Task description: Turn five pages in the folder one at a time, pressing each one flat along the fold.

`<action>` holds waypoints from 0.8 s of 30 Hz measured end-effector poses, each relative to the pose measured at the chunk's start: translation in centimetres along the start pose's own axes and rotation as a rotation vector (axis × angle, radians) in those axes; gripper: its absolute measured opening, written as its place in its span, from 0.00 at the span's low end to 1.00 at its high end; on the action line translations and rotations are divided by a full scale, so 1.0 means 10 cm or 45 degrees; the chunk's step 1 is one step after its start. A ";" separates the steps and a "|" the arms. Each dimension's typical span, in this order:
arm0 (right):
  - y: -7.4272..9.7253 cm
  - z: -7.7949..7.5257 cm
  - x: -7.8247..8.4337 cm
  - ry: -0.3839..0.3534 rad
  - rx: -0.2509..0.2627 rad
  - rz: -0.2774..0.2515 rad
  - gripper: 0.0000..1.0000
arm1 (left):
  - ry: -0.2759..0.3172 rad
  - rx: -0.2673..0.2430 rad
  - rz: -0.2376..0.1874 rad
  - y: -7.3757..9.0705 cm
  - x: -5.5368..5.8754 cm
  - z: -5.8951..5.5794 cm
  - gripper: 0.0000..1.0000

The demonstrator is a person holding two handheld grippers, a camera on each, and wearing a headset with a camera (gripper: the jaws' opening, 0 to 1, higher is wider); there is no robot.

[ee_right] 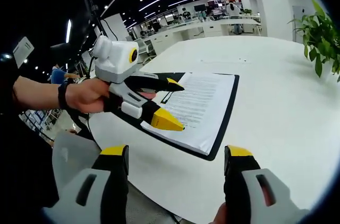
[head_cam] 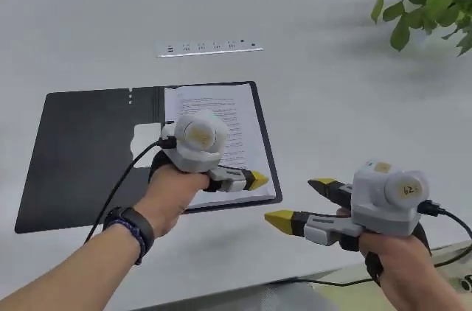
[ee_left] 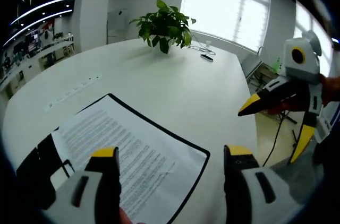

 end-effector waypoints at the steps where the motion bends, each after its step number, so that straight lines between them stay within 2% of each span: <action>1: 0.01 -0.01 0.00 -0.005 0.002 -0.004 0.72 | 0.012 -0.007 0.004 -0.03 0.04 0.00 0.81; 6: 0.07 -0.09 0.01 -0.018 0.014 -0.011 0.72 | 0.008 -0.027 0.042 -0.15 0.14 -0.04 0.81; 9: 0.10 -0.12 0.03 -0.028 0.020 -0.008 0.72 | -0.002 -0.071 0.064 -0.22 0.20 -0.02 0.82; 12: 0.13 -0.16 0.05 -0.043 0.026 -0.007 0.72 | 0.024 -0.123 0.086 -0.28 0.28 0.00 0.83; 17: 0.17 -0.20 0.07 -0.052 0.032 -0.006 0.72 | 0.021 -0.165 0.116 -0.34 0.37 -0.01 0.83; 20: 0.20 -0.23 0.08 -0.059 0.035 -0.005 0.72 | -0.011 -0.198 0.147 -0.35 0.43 -0.01 0.84; 23: 0.20 -0.26 0.09 -0.067 0.036 -0.006 0.71 | -0.077 -0.257 0.183 -0.35 0.49 0.01 0.84; 24: 0.20 -0.27 0.09 -0.070 0.035 -0.003 0.71 | -0.073 -0.252 0.174 -0.36 0.49 -0.01 0.84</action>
Point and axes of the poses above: the centre of the closed fingertips' face, and the gripper's own axes: y roughly backward along the fingers, z roughly to its left, x roughly out of its underside, the point moved 7 cm from there along y, roughly backward along the fingers, and after that the axes turned 14 degrees about -z, right-handed, at the moved point
